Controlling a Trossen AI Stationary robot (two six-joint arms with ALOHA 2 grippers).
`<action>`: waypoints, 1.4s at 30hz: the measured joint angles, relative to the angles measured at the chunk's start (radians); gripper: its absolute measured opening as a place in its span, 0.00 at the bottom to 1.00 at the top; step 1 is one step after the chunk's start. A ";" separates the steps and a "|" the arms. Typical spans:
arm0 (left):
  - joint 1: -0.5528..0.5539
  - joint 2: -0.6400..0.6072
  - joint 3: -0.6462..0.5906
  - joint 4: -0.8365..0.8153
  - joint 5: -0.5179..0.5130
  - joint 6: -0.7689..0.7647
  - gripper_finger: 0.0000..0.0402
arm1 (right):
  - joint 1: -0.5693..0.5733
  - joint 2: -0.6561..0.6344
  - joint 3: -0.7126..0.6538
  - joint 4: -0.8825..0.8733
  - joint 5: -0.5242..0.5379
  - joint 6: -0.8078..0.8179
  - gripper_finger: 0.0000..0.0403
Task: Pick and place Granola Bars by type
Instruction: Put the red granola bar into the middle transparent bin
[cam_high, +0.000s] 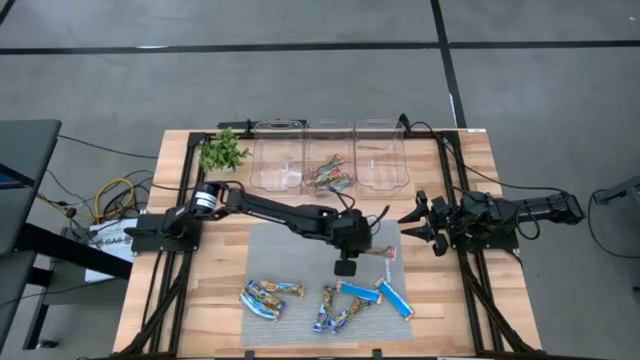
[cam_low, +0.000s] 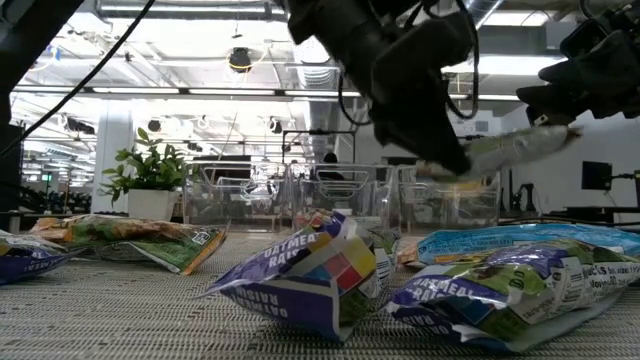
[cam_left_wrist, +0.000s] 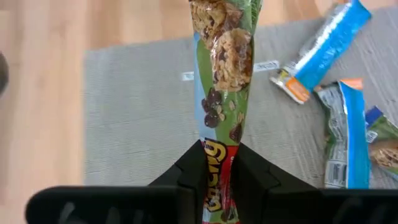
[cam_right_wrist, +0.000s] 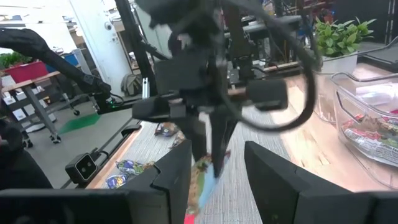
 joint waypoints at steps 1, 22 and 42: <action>0.005 0.000 0.022 -0.032 -0.016 0.001 0.12 | 0.000 0.000 0.000 0.000 0.000 0.000 0.35; 0.218 -0.001 0.591 -0.892 -0.252 0.008 0.12 | 0.000 0.000 0.000 0.000 0.000 0.000 0.36; 0.399 -0.012 0.431 -0.821 -0.273 0.062 0.12 | 0.000 0.000 0.000 0.000 0.000 0.000 0.35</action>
